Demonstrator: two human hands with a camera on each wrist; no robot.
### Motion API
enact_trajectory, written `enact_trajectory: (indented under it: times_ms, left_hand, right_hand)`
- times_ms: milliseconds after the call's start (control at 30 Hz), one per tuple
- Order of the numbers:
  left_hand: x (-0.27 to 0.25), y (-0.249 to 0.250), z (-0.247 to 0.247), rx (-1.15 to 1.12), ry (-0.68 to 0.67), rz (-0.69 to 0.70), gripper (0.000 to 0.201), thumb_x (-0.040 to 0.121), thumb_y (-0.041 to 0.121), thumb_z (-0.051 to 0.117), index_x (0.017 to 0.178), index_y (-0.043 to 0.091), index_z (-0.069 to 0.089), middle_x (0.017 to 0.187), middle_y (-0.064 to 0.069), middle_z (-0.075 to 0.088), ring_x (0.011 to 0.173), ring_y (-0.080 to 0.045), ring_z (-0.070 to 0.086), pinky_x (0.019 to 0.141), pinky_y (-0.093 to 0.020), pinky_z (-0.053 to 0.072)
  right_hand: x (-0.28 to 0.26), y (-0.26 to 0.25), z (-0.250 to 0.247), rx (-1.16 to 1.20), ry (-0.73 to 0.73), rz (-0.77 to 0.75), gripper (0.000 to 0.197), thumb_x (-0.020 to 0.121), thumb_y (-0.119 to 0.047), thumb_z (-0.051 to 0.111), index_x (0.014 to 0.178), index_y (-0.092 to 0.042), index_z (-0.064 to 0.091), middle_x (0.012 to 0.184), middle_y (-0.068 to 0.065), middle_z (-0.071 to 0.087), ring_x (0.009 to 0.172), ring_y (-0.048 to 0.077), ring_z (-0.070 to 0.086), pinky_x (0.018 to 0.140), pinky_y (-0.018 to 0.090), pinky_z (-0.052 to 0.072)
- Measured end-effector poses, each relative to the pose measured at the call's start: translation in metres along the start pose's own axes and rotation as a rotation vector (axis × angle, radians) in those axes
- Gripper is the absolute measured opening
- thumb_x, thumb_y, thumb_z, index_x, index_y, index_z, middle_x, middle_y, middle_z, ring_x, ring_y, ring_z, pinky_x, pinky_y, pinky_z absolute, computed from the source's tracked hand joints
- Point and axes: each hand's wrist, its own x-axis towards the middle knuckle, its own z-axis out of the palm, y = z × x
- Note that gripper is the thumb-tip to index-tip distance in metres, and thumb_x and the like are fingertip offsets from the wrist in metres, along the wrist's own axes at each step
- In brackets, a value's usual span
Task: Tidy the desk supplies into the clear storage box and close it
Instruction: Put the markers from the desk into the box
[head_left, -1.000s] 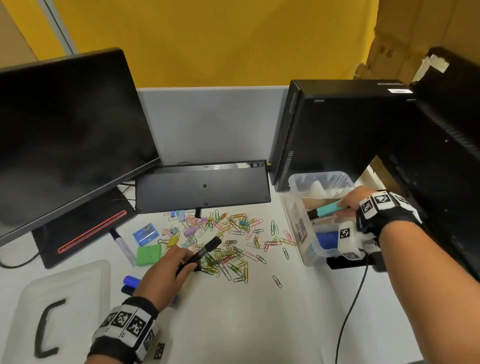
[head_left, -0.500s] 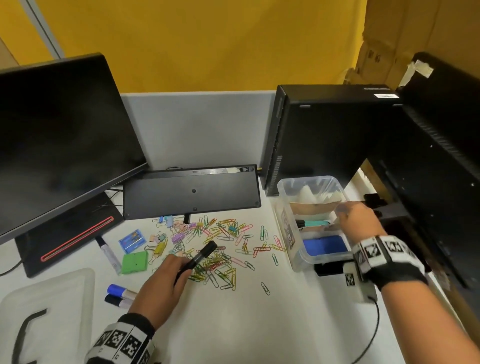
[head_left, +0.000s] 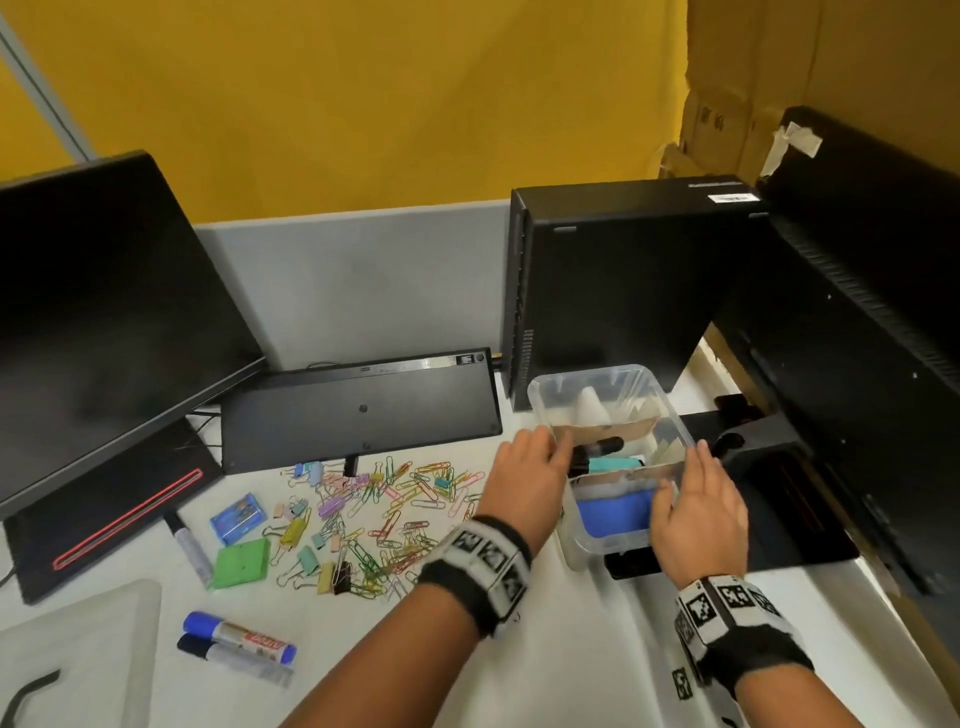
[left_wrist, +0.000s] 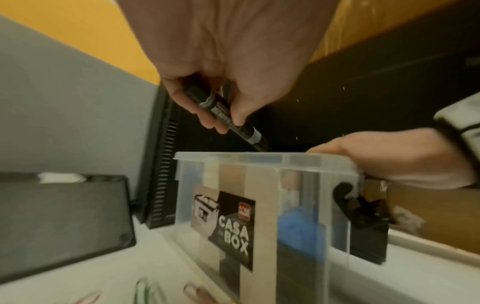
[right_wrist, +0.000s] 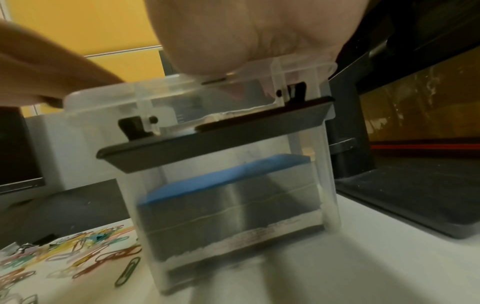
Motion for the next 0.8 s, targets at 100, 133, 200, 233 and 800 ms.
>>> enact_trajectory:
  times_ms: [100,133,200,233,800]
  left_hand:
    - [0.035,0.016,0.008,0.131,-0.112,0.056,0.037,0.09,0.009,0.048,0.127,0.005,0.048,0.117,-0.014,0.051,0.107,-0.031,0.044,0.09,-0.04,0.037]
    - [0.043,0.02,0.012,0.166,-0.164,0.074,0.033,0.092,0.011,0.046,0.123,0.004,0.052,0.117,-0.014,0.052,0.107,-0.031,0.045,0.09,-0.039,0.037]
    - [0.055,0.024,0.022,0.207,-0.256,0.108,0.033,0.094,0.014,0.043,0.123,0.002,0.053,0.121,-0.017,0.052,0.111,-0.033,0.045,0.094,-0.04,0.035]
    - [0.06,0.025,0.026,0.19,-0.285,0.109,0.036,0.095,0.017,0.043,0.127,0.001,0.05,0.124,-0.018,0.051,0.114,-0.034,0.045,0.098,-0.041,0.034]
    - [-0.115,-0.093,0.024,-0.302,0.006,-0.184,0.036,0.095,0.014,0.045,0.128,0.024,0.053,0.131,0.007,0.049,0.12,-0.01,0.044,0.103,-0.021,0.035]
  right_hand:
    - [0.0,-0.002,-0.001,-0.007,-0.003,0.004,0.059,0.095,-0.03,0.04,0.147,-0.006,0.028,0.155,0.009,0.027,0.14,0.026,0.028,0.116,0.042,0.023]
    - [-0.001,-0.002,-0.002,-0.007,-0.005,0.005,0.059,0.094,-0.029,0.04,0.147,-0.006,0.029,0.155,0.01,0.027,0.14,0.026,0.029,0.116,0.042,0.023]
    - [-0.001,-0.003,-0.002,-0.009,-0.007,0.005,0.059,0.094,-0.028,0.041,0.147,-0.005,0.029,0.155,0.01,0.027,0.14,0.026,0.028,0.116,0.042,0.023]
    - [-0.001,-0.003,-0.003,-0.017,-0.012,0.006,0.059,0.094,-0.029,0.04,0.147,-0.005,0.028,0.155,0.01,0.026,0.141,0.025,0.028,0.116,0.041,0.023]
    - [0.001,-0.004,-0.008,-0.117,-0.102,-0.008,0.061,0.093,-0.022,0.041,0.149,-0.007,0.022,0.158,0.01,0.014,0.145,0.029,0.014,0.118,0.048,0.013]
